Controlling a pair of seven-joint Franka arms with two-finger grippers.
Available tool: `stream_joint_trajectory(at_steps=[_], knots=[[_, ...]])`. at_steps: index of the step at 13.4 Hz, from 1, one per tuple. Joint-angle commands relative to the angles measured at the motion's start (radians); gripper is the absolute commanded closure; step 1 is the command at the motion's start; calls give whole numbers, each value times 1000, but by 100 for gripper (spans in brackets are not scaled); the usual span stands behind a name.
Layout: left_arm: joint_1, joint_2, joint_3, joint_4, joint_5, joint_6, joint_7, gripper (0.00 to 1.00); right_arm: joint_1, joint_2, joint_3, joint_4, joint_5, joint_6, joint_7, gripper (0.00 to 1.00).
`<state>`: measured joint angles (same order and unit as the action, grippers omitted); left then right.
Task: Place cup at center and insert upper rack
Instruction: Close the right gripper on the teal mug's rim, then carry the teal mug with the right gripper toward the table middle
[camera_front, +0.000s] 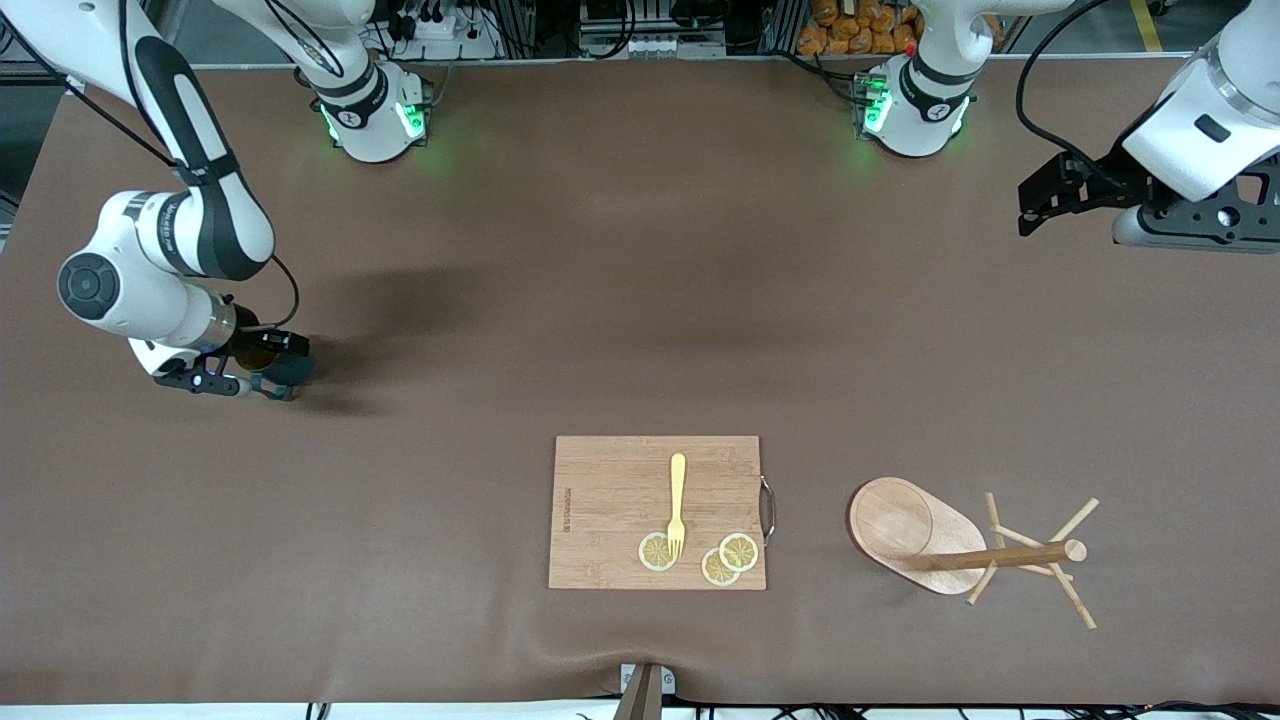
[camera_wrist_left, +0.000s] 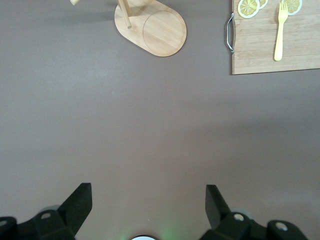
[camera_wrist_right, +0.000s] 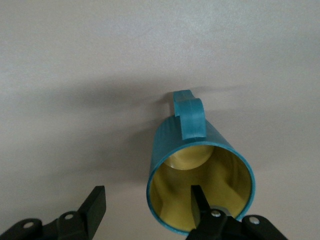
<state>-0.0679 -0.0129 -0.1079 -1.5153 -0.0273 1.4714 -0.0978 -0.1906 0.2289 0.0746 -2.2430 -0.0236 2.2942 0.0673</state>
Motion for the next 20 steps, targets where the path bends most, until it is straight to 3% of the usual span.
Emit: stream_joint_trajectory(at_steps=[1,5,10,15,20], knots=[[7,-4,-7,1,15,4,18,0,-18,12,14,2,-13,8,-7,37],[-1,8,-13,1,23,9,18,0,-26,50,13,3,-18,42,-7,51],[-9,16,-13,0,23,21,18,0,-13,38,13,6,-18,24,-6,100],[-6,14,-13,-8,21,18,18,0,3,6,22,101,-16,-155,11,100],[-7,14,-13,-13,21,18,18,0,100,-49,25,148,-1,-277,133,100]])
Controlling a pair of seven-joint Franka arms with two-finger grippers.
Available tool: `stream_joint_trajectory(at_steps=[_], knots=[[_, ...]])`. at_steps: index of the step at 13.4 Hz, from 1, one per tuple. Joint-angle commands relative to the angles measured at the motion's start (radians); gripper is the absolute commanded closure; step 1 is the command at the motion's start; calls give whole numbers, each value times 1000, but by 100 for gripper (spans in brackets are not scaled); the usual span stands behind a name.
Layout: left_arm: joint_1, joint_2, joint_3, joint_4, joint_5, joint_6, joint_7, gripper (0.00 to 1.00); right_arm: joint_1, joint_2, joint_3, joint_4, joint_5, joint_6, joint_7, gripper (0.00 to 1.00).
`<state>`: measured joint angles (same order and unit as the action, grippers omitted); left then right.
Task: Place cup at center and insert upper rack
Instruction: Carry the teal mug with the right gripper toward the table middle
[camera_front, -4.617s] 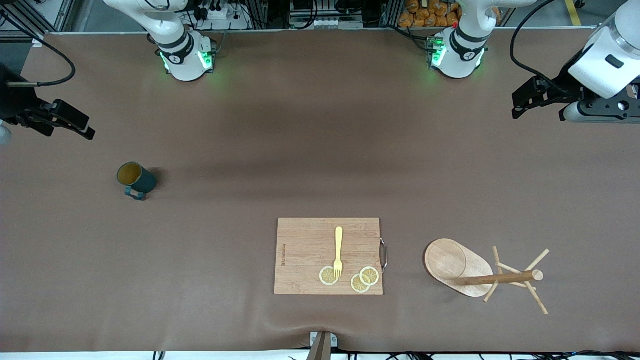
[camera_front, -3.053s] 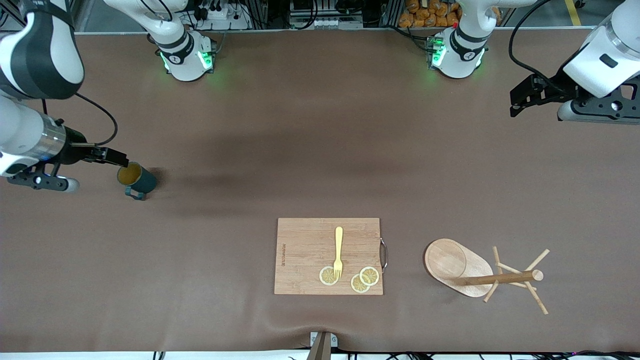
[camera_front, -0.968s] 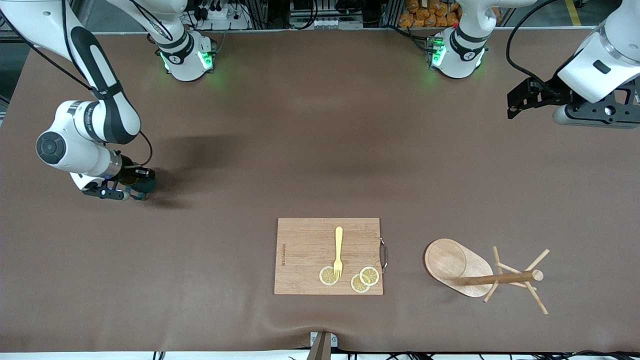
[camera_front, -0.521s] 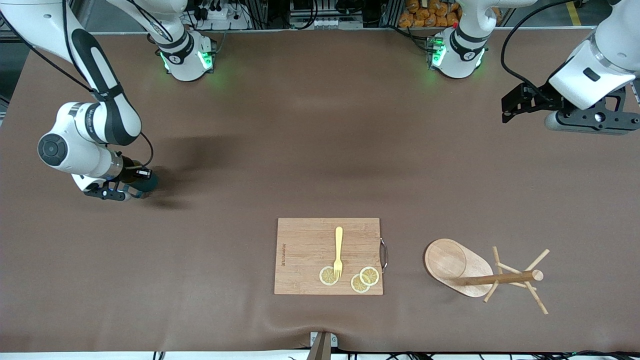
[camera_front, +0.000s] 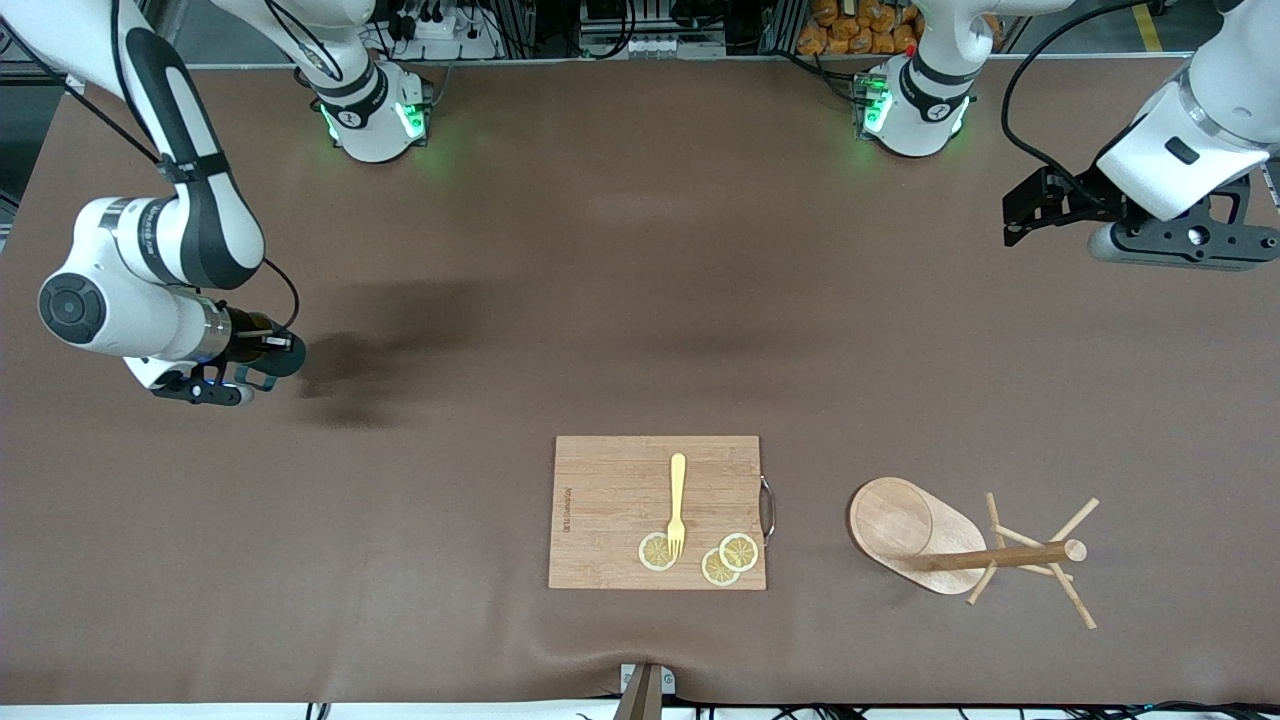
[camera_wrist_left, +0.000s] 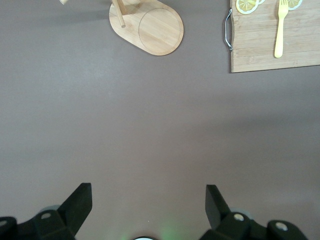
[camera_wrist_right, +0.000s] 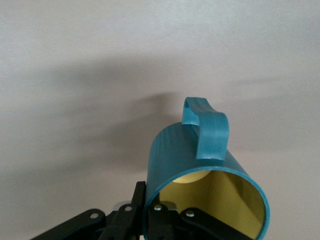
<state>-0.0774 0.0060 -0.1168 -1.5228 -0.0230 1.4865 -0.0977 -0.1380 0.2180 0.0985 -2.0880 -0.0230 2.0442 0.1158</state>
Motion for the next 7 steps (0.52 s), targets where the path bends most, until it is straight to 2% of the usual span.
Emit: stream_joint_trajectory(at_steps=[1,2,4,7], knots=[[2,-4,-6,-7,17,2,18,0,75,-43,10,-7,2,-47,158,100],[2,-4,-10,-7,17,3,18,0,104,-48,21,-7,21,-59,230,100],[4,-4,-11,-7,17,3,18,0,167,-54,23,-7,124,-70,306,100],[4,-3,-11,-7,17,3,18,0,285,-54,27,15,149,-68,532,100]])
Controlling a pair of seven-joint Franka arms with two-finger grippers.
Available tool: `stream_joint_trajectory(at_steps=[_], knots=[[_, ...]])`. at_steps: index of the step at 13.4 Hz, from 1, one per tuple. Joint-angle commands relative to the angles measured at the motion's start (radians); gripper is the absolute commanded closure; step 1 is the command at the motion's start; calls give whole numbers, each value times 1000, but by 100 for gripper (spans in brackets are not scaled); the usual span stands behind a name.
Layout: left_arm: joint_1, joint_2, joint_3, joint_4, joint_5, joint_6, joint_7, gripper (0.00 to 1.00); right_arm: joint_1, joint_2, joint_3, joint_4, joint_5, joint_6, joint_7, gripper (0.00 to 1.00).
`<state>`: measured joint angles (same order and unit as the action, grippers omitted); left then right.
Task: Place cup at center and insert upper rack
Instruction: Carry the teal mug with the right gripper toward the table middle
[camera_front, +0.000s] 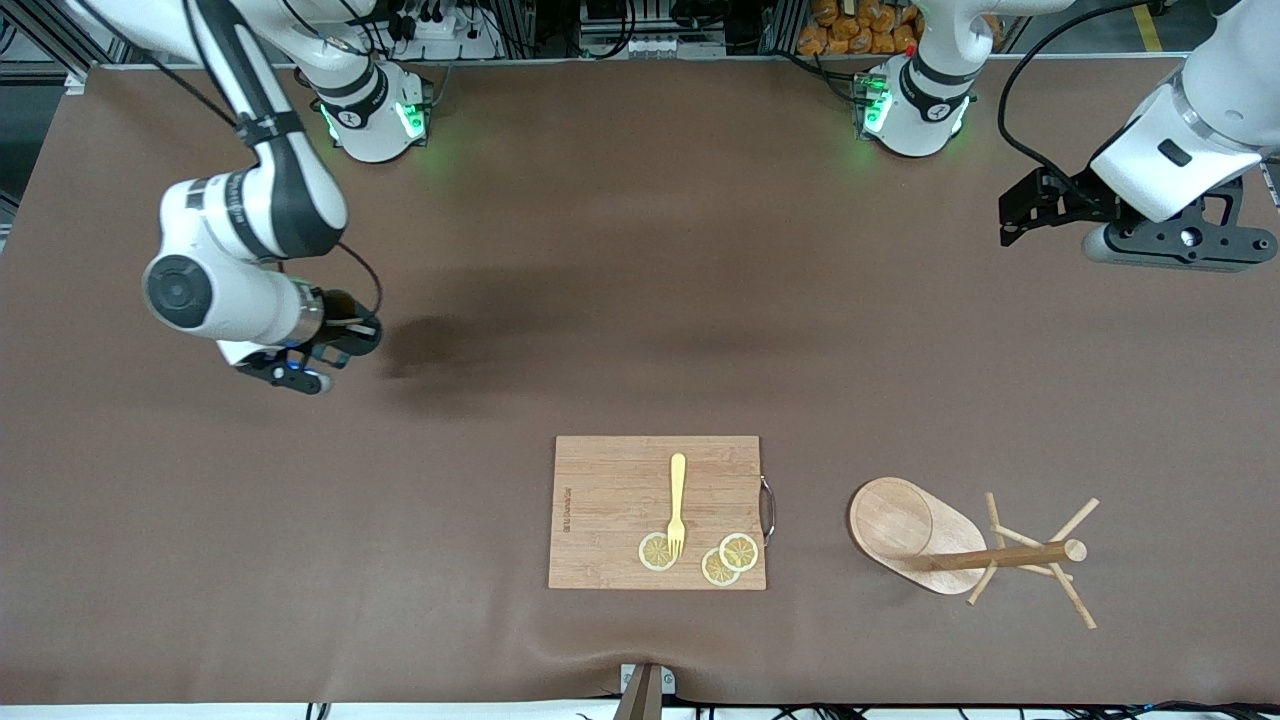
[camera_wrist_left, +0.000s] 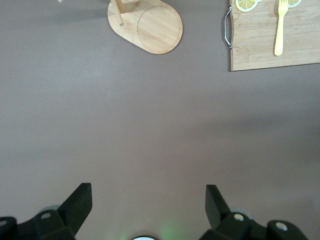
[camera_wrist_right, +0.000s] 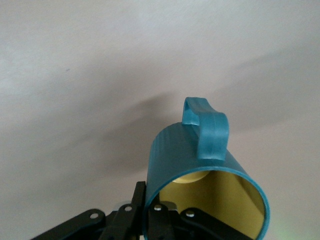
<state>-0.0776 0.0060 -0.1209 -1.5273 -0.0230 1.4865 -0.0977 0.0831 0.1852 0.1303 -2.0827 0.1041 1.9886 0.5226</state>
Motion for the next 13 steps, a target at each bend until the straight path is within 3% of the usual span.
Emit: stream_joint_trajectory(at_steps=[1,5,8,13], knots=[[4,-3,-6,-2,17,3,18,0,107,-15,-5,22,23,-7,199,100],[2,-3,-23,-2,21,3,22,0,257,29,-6,85,127,48,463,100],[4,2,-23,-7,32,3,39,0,366,100,-6,145,128,136,705,100],[4,3,-23,-8,32,3,39,0,518,302,-6,347,126,255,1096,100]])
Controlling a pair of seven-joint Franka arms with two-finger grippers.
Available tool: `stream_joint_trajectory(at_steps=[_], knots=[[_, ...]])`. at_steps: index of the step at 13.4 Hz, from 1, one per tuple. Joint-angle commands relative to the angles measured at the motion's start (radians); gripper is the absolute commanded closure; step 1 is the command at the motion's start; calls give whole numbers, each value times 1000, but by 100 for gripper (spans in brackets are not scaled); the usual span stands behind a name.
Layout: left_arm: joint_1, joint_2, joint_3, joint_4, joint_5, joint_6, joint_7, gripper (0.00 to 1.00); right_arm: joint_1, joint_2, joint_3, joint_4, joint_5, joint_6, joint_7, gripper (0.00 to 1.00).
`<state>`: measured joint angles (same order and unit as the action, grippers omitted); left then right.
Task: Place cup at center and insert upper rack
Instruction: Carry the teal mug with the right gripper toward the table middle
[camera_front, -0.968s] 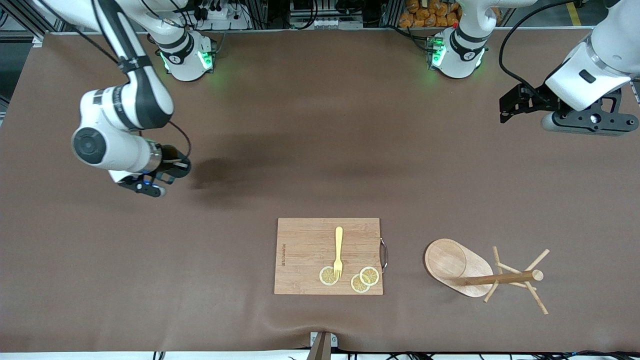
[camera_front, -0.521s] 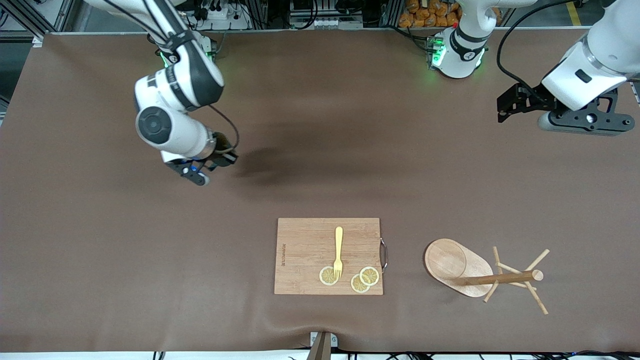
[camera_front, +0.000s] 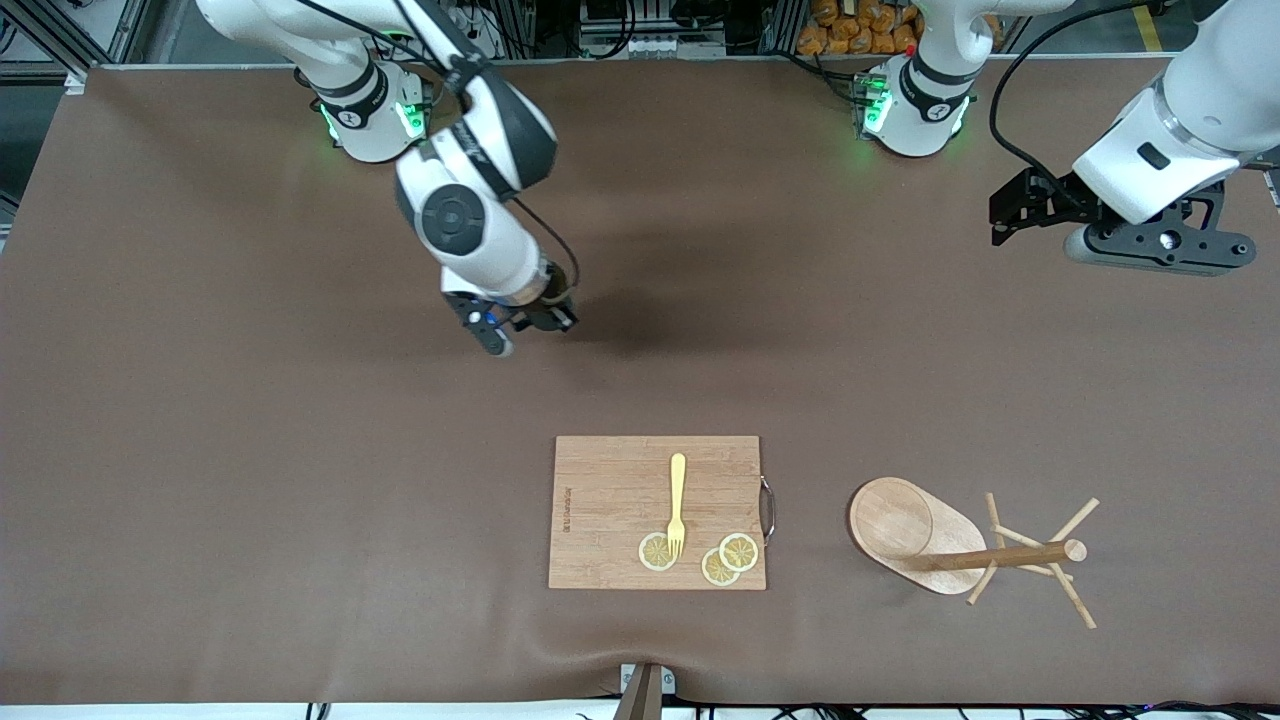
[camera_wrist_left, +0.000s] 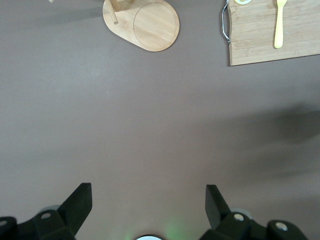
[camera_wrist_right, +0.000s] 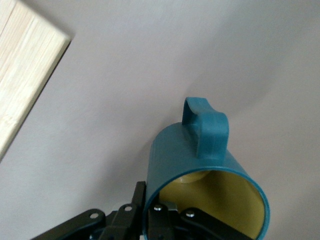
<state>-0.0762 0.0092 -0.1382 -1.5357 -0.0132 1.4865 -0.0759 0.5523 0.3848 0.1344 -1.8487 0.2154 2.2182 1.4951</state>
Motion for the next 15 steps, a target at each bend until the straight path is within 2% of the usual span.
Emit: stream_joint_trajectory(at_steps=[1,3,5,11,15], knots=[[1,2,-6,-1,24,3,18,0,69,132,-10,137,15,52,175,100],[0,6,-6,0,24,3,18,0,95,161,-10,144,16,134,259,100],[0,9,-6,-1,24,3,18,0,132,170,-10,143,13,156,351,100],[4,12,-6,-8,24,3,18,0,178,213,-12,149,7,201,404,100],[3,23,-6,-6,22,3,18,0,209,269,-12,190,7,205,407,100]])
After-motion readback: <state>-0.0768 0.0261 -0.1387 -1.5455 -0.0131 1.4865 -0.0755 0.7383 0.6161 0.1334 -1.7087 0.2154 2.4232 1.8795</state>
